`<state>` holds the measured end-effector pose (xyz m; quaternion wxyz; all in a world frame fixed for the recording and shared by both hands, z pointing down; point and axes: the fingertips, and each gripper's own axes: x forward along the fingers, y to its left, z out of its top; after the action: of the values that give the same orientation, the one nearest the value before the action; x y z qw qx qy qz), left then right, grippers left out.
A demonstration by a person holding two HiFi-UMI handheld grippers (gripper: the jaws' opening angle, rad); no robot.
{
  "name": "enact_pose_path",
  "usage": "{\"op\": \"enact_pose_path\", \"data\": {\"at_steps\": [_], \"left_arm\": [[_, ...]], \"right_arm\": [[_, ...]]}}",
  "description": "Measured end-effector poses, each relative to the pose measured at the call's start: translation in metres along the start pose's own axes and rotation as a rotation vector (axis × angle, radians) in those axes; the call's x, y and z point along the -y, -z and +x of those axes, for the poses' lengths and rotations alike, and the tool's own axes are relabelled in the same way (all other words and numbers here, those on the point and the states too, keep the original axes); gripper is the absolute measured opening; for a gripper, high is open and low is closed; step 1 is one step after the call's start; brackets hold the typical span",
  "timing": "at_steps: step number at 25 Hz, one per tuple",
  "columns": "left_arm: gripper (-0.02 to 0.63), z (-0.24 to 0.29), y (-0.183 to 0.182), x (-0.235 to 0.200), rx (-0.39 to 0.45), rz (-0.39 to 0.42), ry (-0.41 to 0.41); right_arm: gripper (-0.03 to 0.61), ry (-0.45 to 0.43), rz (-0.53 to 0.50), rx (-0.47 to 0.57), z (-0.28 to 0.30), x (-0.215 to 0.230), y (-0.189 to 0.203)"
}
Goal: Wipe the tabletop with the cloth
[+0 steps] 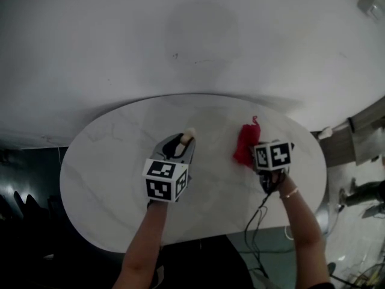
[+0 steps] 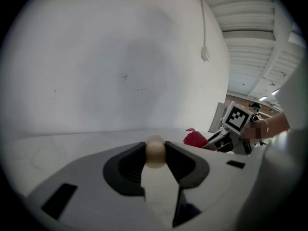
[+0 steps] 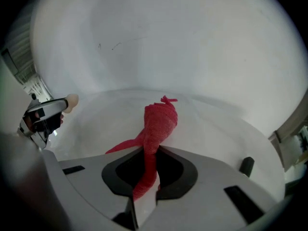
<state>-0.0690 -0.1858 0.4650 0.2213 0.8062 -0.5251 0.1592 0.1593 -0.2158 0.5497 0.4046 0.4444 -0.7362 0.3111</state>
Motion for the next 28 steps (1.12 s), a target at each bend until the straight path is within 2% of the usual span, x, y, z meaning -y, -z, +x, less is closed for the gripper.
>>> {"op": "enact_pose_path", "data": {"at_steps": [2,5,9,12,17,24,28], "left_arm": [[0.127,0.000,0.000,0.001,-0.002,0.005,-0.003],[0.127,-0.003,0.000,0.003,-0.006,0.013,-0.008],[0.127,-0.006,-0.002,0.002,-0.006,0.020,-0.024],[0.127,-0.012,-0.003,0.001,0.000,0.025,-0.042],[0.127,-0.024,-0.003,-0.011,0.009,0.027,-0.083],[0.128,-0.025,0.001,-0.039,0.004,0.066,-0.143],[0.128,-0.012,0.000,-0.051,-0.001,0.063,-0.144]], "right_arm": [[0.049,0.037,-0.004,0.041,-0.015,0.008,-0.002],[0.049,0.112,-0.072,0.137,-0.046,0.011,-0.013],[0.049,0.126,-0.093,0.260,-0.080,-0.003,-0.034],[0.049,0.112,-0.076,0.356,-0.099,-0.022,-0.046],[0.049,0.021,-0.012,0.482,-0.119,-0.064,-0.058],[0.049,-0.042,-0.010,0.536,-0.122,-0.116,-0.064],[0.049,-0.080,0.001,0.552,-0.125,-0.135,-0.064]]}}
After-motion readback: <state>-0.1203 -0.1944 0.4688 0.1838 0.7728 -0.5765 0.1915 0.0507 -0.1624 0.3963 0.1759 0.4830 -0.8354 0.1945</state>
